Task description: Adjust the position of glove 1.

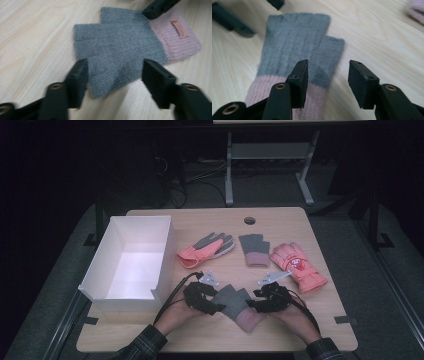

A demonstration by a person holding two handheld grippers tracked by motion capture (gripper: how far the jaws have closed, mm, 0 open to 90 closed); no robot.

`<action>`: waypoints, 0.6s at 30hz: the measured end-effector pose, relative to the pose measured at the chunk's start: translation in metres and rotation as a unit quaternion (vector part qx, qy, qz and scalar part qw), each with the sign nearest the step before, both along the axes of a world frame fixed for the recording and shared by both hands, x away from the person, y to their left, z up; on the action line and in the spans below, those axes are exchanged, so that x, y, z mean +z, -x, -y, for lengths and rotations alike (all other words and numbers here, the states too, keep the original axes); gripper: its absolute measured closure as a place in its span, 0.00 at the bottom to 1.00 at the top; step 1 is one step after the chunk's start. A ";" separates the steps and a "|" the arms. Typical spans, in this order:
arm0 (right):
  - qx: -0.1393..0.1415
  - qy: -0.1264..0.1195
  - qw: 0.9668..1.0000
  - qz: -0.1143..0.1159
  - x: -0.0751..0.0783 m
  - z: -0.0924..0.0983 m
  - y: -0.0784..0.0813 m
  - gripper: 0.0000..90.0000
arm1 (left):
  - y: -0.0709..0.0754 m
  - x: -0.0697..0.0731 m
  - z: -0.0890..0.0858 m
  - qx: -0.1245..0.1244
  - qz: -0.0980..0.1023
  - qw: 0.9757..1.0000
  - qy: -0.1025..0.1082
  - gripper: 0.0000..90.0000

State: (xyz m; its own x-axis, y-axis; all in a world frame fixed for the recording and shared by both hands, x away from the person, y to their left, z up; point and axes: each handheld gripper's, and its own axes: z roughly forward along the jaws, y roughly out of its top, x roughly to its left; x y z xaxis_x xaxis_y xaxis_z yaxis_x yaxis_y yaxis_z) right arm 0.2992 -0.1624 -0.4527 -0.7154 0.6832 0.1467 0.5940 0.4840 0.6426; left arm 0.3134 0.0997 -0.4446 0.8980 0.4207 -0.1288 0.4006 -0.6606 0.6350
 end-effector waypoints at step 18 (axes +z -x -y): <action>-0.068 0.006 0.998 0.014 0.022 0.017 -0.043 0.55 | 0.023 -0.007 -0.021 0.009 0.011 1.000 0.011 0.21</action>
